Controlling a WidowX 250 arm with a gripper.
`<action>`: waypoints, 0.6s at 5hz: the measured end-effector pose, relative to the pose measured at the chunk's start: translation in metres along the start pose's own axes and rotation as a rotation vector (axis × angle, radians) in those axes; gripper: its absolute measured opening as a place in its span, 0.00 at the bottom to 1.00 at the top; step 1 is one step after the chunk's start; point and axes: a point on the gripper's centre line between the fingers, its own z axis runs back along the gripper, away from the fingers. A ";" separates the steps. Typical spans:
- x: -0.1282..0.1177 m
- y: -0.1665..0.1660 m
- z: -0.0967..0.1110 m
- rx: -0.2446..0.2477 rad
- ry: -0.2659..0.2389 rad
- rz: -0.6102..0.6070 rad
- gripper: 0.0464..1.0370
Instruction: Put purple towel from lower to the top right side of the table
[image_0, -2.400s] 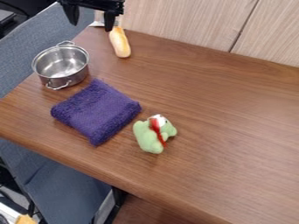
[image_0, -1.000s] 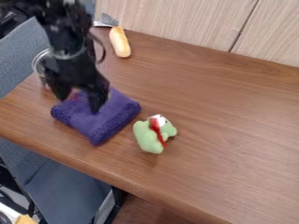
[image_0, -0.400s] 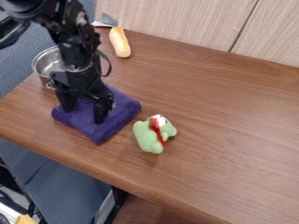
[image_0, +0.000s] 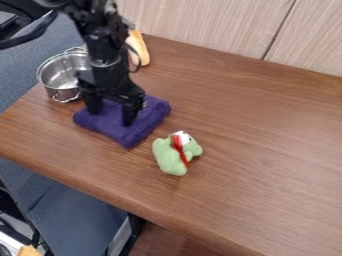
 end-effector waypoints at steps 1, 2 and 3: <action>0.020 -0.013 -0.003 -0.023 0.000 -0.005 0.96; 0.038 -0.030 -0.006 -0.035 -0.003 -0.012 0.96; 0.056 -0.047 -0.009 -0.032 -0.001 -0.029 0.96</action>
